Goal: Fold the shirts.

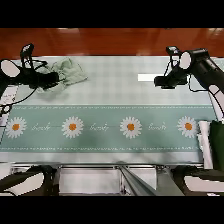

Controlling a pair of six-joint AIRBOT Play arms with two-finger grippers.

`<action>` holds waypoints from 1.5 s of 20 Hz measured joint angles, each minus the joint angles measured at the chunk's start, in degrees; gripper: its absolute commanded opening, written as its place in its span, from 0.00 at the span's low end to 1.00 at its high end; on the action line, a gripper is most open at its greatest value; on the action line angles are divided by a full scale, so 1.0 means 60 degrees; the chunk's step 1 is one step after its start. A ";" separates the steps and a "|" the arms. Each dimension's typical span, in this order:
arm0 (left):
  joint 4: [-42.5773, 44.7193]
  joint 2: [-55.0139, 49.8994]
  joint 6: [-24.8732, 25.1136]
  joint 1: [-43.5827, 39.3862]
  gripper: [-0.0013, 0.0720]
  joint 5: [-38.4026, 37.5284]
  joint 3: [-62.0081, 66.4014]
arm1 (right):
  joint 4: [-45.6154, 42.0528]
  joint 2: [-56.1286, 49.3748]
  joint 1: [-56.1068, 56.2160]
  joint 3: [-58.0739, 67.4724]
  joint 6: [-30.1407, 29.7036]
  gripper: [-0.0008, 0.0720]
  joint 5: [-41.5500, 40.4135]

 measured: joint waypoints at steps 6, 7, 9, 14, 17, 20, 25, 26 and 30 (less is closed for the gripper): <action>0.0000 0.0000 -0.0004 0.0000 0.05 0.0004 0.0000 | 0.0000 0.0000 0.0000 0.0000 0.0000 0.04 0.0000; 0.0004 0.0000 -0.0004 0.0000 0.05 0.0000 0.0000 | 0.0000 0.0000 0.0000 0.0000 0.0000 0.04 -0.0004; 0.0000 0.0000 0.0000 0.0000 0.05 0.0000 0.0000 | 0.0000 0.0000 0.0000 0.0000 0.0000 0.04 0.0000; 0.0000 0.0000 -0.0004 0.0000 0.05 0.0004 0.0000 | 0.0000 0.0000 0.0000 0.0000 0.0000 0.04 -0.0004; -0.0029 -0.0022 -0.0004 0.0000 0.05 0.0164 0.0000 | -0.0004 0.0000 0.0000 0.0000 0.0004 0.04 -0.0146; -0.0178 -0.0036 -0.0015 -0.0004 0.05 0.0510 0.0000 | 0.0000 0.0000 0.0000 0.0000 0.0004 0.04 -0.0863; -0.0284 0.0000 -0.0015 0.0047 0.05 0.0528 0.0342 | 0.0051 0.0178 0.0000 0.0000 -0.0222 0.04 -0.1297; -0.0291 0.0011 -0.0015 0.0102 0.05 0.0259 0.0586 | 0.0047 0.0328 0.0000 -0.0004 -0.0393 0.04 -0.1286; -0.0248 0.0499 -0.0076 0.0284 0.05 -0.0896 0.1322 | 0.0011 0.1388 0.0000 -0.0335 -0.0856 0.04 -0.1526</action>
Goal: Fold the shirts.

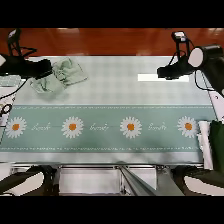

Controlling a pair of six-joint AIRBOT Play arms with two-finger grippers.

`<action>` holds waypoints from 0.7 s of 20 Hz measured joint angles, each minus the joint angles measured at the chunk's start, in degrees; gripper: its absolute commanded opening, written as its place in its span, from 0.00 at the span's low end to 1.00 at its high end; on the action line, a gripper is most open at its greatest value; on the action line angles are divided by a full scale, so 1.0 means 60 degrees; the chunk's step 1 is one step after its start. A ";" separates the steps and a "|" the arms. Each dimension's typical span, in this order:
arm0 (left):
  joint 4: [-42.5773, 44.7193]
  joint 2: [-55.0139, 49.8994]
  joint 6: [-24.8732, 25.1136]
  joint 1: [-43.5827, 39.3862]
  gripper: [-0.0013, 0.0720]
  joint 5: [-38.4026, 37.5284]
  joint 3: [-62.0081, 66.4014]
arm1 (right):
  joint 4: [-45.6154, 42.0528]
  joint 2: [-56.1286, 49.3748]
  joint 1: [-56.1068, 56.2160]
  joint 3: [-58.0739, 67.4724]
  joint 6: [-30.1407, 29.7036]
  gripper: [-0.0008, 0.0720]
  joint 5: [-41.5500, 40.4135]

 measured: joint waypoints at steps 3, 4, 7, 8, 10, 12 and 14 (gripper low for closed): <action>0.0386 0.0561 0.0168 0.0029 0.05 -0.0321 -0.0211 | -0.0007 0.0962 0.0000 -0.1304 -0.0095 0.04 -0.0852; 0.0616 0.0648 0.0204 0.0033 0.05 -0.0321 -0.0346 | -0.0011 0.1184 0.0000 -0.1803 -0.0095 0.04 -0.1195; 0.1071 0.0535 0.0273 0.0066 0.06 -0.0098 -0.0630 | -0.0025 0.1457 0.0000 -0.2849 -0.0164 0.04 -0.2109; 0.1188 0.0415 0.0291 0.0066 0.24 0.0106 -0.0681 | -0.0015 0.1464 0.0000 -0.3045 -0.0168 0.05 -0.2346; 0.1271 0.0186 0.0306 0.0066 0.71 0.0765 -0.0732 | 0.0033 0.1475 0.0000 -0.3268 -0.0189 0.46 -0.2798; 0.1377 -0.0084 0.0412 0.0080 0.71 0.1472 -0.0630 | 0.0047 0.1475 0.0000 -0.3395 -0.0186 0.57 -0.3075; 0.1592 -0.0455 0.0630 0.0131 0.71 0.1854 -0.0160 | 0.0055 0.1475 0.0000 -0.3461 -0.0044 0.57 -0.3144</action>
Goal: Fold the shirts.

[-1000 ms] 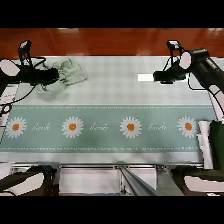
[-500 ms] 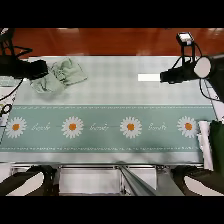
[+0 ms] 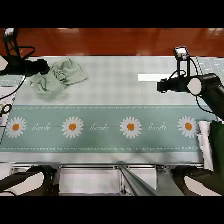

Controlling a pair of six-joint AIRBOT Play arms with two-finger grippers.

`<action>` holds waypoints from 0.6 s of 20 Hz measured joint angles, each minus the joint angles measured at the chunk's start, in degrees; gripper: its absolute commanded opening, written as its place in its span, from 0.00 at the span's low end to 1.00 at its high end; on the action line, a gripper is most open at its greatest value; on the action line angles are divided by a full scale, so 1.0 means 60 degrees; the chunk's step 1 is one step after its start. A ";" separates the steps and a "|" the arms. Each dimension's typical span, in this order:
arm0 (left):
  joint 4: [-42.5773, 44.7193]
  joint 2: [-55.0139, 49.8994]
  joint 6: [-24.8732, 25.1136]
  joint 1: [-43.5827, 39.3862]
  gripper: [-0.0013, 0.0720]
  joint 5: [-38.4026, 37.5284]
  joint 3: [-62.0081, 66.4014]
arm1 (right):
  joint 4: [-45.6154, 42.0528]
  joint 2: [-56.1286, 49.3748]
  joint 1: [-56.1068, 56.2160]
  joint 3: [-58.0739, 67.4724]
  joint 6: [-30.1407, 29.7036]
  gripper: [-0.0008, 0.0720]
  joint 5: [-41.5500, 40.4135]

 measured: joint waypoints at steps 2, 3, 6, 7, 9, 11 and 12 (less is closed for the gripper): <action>0.0273 -0.0521 0.0120 0.0124 0.71 0.0051 0.0765 | 0.0000 0.0000 0.0000 -0.0033 0.0215 0.57 0.0117; 0.0375 -0.0860 0.0164 0.0219 0.71 -0.0036 0.1239 | 0.0011 0.0000 0.0000 -0.0040 0.0306 0.57 0.0215; 0.0543 -0.2069 0.0237 0.0561 0.71 -0.0543 0.2674 | 0.0146 0.0000 0.0000 -0.0058 0.0481 0.57 0.0627; 0.0579 -0.2550 0.0248 0.0703 0.71 -0.0725 0.3184 | 0.0222 0.0000 0.0000 -0.0062 0.0535 0.57 0.0845; 0.0616 -0.3555 0.0288 0.0947 0.71 -0.1173 0.4095 | 0.0353 0.0000 0.0011 -0.0073 0.0601 0.57 0.1264; 0.0645 -0.4528 0.0379 0.1151 0.71 -0.1749 0.4878 | 0.0430 0.0000 0.0011 -0.0073 0.0645 0.57 0.1545; 0.0667 -0.4958 0.0419 0.1235 0.71 -0.2080 0.5176 | 0.0481 0.0000 0.0011 -0.0073 0.0685 0.57 0.1647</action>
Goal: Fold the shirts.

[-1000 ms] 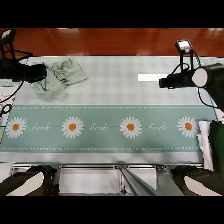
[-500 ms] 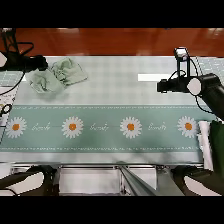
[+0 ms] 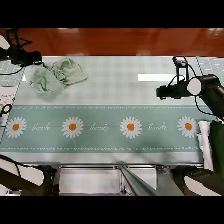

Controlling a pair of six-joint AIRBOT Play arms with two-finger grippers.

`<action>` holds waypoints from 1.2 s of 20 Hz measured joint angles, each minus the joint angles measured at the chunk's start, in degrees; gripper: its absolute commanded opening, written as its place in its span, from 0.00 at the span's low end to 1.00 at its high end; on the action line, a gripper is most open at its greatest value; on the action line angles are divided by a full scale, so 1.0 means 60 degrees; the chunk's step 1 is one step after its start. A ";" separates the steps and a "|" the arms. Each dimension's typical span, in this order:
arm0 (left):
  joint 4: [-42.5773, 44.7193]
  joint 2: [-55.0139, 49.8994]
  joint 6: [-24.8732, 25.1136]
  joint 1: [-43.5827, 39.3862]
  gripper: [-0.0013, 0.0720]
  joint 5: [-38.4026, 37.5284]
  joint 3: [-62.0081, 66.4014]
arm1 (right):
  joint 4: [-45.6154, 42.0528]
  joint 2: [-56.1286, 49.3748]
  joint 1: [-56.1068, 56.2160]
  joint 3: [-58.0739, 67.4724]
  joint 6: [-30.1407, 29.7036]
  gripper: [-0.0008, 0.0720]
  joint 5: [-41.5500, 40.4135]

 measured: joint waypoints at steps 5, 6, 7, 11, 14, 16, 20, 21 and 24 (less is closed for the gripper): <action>0.0361 -0.1464 0.0084 0.0226 0.70 -0.1056 0.0750 | 0.0087 0.0000 0.0000 0.0000 0.0211 0.57 0.0175; 0.0441 -0.1596 0.0087 0.0248 0.69 -0.1064 0.0812 | 0.0098 0.0000 0.0000 0.0000 0.0273 0.57 0.0193; 0.0499 -0.1727 0.0091 0.0262 0.69 -0.1191 0.0845 | 0.0098 0.0000 0.0000 0.0000 0.0324 0.57 0.0204; 0.0627 -0.1953 0.0091 0.0284 0.05 -0.1490 0.0958 | 0.0160 0.0000 0.0000 0.0000 0.0495 0.56 0.0233; 0.0379 -0.1843 0.0036 0.0280 0.05 -0.2000 0.1253 | 0.0291 0.0022 0.0000 0.0000 0.0535 0.55 0.0266; -0.0047 -0.1355 -0.0076 0.0219 0.05 -0.1905 0.1483 | 0.0346 0.0149 0.0000 0.0000 0.0557 0.55 0.0280; -0.0973 0.0412 -0.0357 -0.0124 0.05 -0.0856 0.1905 | 0.0423 0.0845 0.0000 0.0000 0.0477 0.55 0.0361; -0.1191 0.0907 -0.0390 -0.0219 0.05 -0.0619 0.1971 | 0.0430 0.1096 0.0000 0.0000 0.0448 0.55 0.0419; -0.1639 0.2397 -0.0433 -0.0605 0.05 0.0044 0.2080 | 0.0448 0.1887 0.0000 0.0000 0.0379 0.55 0.0634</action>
